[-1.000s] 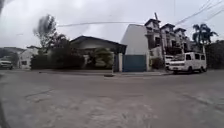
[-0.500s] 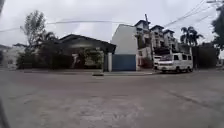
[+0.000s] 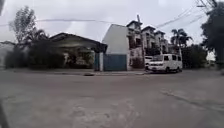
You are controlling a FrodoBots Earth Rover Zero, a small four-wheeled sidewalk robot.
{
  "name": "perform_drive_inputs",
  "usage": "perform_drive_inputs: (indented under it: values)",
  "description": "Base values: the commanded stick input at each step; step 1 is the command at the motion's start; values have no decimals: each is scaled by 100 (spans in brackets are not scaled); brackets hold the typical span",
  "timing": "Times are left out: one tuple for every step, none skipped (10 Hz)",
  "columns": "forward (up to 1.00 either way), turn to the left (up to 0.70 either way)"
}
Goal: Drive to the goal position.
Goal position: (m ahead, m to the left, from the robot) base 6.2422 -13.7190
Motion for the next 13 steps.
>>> perform_drive_inputs:
  values:
    - [0,-70]
    - [0,-70]
    - [0,-70]
    - [0,-70]
    - [0,-70]
    - [0,-70]
    - [0,-70]
    - [0,-70]
    - [0,-70]
    - [0,-70]
    - [0,-70]
    - [0,-70]
    - [0,-70]
